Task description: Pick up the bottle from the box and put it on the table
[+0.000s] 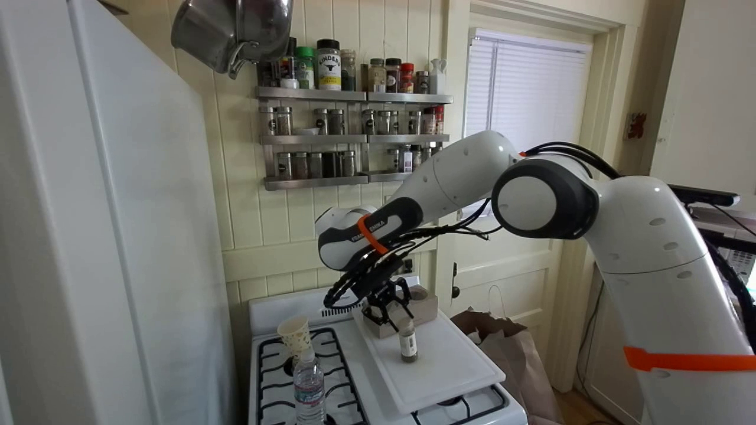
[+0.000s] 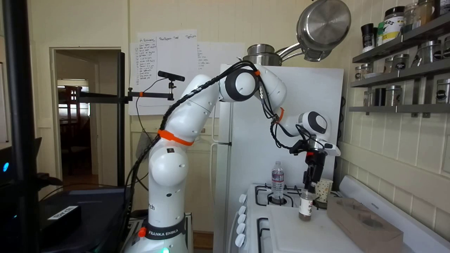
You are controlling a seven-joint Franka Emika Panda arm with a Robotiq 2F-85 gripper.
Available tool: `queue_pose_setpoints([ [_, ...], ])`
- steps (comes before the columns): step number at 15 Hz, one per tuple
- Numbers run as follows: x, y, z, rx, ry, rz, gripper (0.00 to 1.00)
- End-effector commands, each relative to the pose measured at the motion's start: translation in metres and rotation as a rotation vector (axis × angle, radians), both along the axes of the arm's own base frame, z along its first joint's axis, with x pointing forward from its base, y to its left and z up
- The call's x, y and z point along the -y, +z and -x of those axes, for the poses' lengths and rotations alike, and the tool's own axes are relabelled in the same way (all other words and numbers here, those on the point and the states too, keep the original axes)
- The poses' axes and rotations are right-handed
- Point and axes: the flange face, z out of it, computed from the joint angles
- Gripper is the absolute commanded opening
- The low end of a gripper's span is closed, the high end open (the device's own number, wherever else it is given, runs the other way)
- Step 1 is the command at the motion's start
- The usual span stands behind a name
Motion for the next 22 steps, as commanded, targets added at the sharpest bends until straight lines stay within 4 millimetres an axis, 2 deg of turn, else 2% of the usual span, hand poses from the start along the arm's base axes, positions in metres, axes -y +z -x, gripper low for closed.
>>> queue_pose_setpoints([
  [1, -0.001, 0.002, 0.001, 0.010, -0.012, -0.014, 0.25],
  [5, 0.001, 0.009, 0.011, 0.017, -0.025, -0.004, 0.25],
  [17, 0.002, 0.010, 0.006, 0.017, -0.018, -0.009, 0.25],
  [18, 0.002, 0.010, 0.006, 0.011, -0.019, -0.012, 0.62],
  [19, 0.002, 0.009, 0.006, 0.024, -0.017, -0.005, 0.27],
  [21, 0.002, 0.009, 0.006, 0.025, -0.019, -0.005, 0.30],
  [22, 0.002, 0.010, 0.006, 0.024, -0.018, -0.006, 0.23],
])
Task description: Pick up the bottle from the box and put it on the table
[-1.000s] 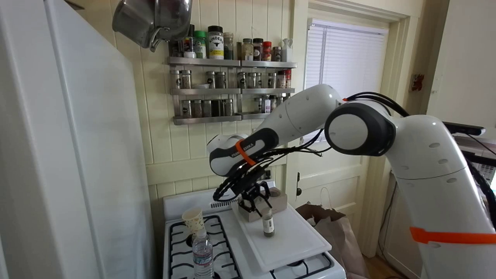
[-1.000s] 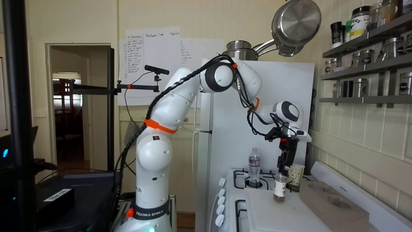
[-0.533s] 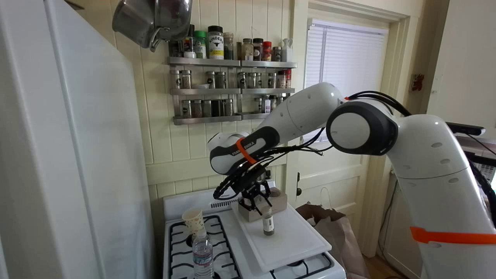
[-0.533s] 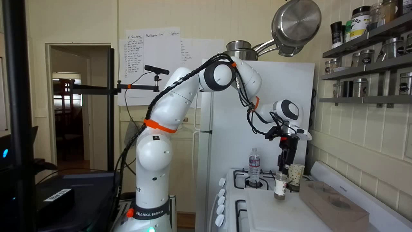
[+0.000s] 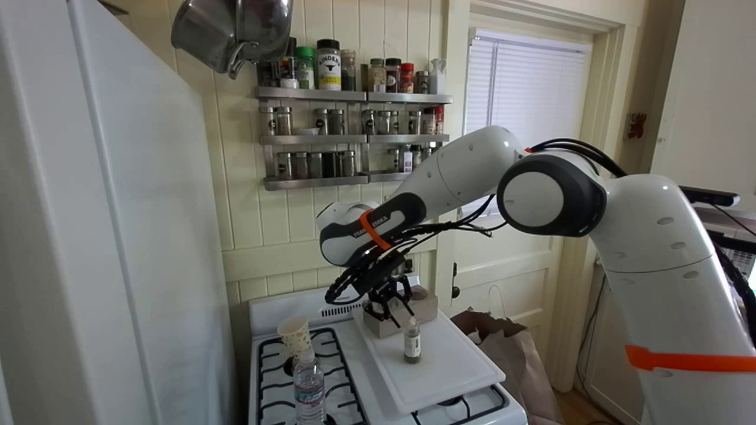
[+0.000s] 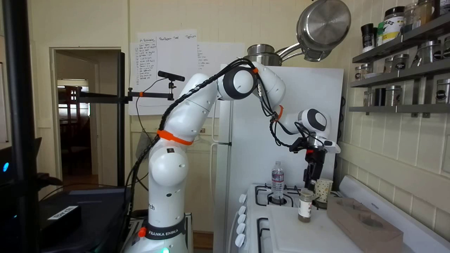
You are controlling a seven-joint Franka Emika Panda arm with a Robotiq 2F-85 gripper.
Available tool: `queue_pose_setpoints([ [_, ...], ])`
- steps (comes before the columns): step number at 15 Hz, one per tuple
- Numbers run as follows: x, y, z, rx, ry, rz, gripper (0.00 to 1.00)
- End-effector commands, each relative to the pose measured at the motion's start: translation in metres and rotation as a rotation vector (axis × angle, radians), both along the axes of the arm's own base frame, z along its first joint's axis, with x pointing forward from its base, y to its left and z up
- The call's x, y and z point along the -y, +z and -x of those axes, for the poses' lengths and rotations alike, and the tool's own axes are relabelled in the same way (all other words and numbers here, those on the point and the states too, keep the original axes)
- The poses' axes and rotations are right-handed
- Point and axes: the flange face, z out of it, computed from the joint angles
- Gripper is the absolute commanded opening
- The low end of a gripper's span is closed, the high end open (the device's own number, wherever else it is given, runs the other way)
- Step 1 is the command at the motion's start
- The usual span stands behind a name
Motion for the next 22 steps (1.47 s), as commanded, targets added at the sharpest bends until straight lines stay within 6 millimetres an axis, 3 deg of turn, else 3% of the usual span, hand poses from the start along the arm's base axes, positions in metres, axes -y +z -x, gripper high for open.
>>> queue_pose_setpoints([
  [1, 0.000, -0.001, 0.003, 0.008, -0.011, -0.007, 0.15],
  [3, 0.001, 0.005, 0.002, 0.019, -0.011, -0.011, 0.02],
  [4, 0.001, 0.006, 0.002, 0.021, -0.012, -0.010, 0.00],
  [15, 0.005, 0.013, 0.006, 0.051, -0.015, -0.038, 0.00],
  [22, 0.024, 0.023, -0.002, 0.062, -0.084, -0.077, 0.00],
])
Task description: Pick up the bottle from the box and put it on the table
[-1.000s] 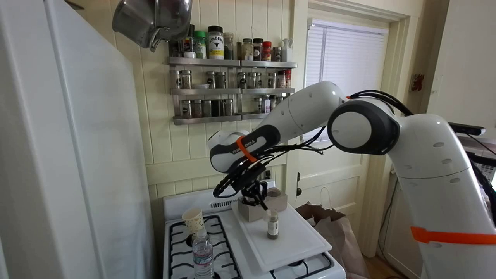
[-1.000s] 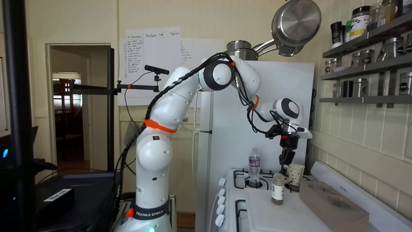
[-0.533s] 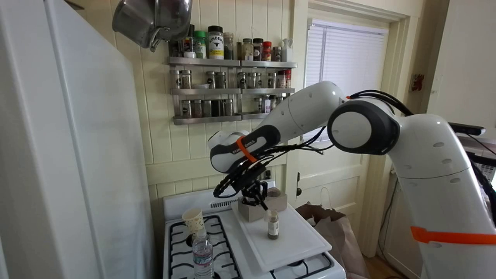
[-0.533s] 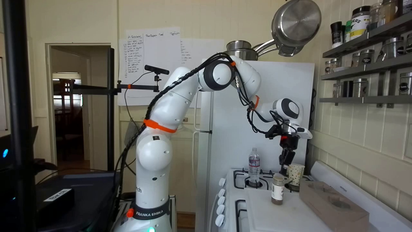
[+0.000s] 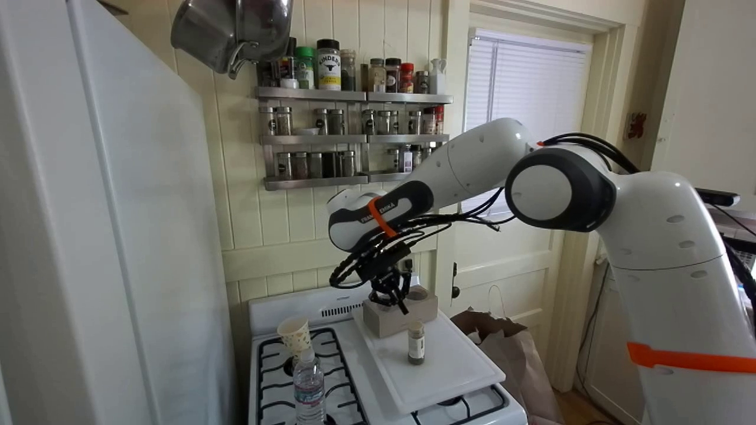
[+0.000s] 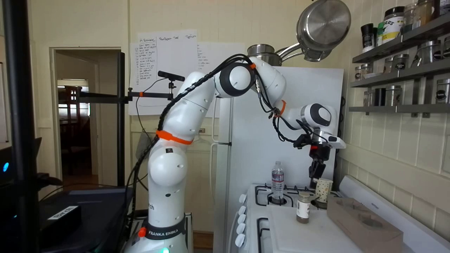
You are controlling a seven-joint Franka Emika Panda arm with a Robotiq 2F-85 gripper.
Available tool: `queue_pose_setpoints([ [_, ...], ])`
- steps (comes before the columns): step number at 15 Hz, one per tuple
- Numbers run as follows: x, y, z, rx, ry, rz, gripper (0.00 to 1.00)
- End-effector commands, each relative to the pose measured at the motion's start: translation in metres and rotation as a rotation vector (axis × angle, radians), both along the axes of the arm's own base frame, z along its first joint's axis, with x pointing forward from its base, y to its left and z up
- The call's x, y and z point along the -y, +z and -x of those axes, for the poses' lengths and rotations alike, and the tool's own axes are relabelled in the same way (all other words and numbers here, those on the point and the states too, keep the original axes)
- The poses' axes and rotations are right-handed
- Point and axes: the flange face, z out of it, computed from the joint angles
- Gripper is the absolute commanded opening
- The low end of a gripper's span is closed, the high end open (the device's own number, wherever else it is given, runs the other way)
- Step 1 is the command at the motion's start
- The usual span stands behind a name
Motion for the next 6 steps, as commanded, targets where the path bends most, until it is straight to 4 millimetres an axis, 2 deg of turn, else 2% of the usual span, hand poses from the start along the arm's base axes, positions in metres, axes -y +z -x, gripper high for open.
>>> queue_pose_setpoints([
  [1, 0.004, 0.001, 0.002, 0.001, -0.025, -0.024, 0.26],
  [2, 0.005, 0.003, 0.003, 0.010, -0.022, -0.034, 0.28],
  [4, 0.009, 0.013, 0.005, 0.039, 0.056, -0.072, 0.42],
  [5, 0.006, 0.003, -0.003, 0.009, 0.011, -0.024, 0.49],
  [6, 0.006, 0.006, -0.004, 0.016, 0.017, -0.028, 0.31],
])
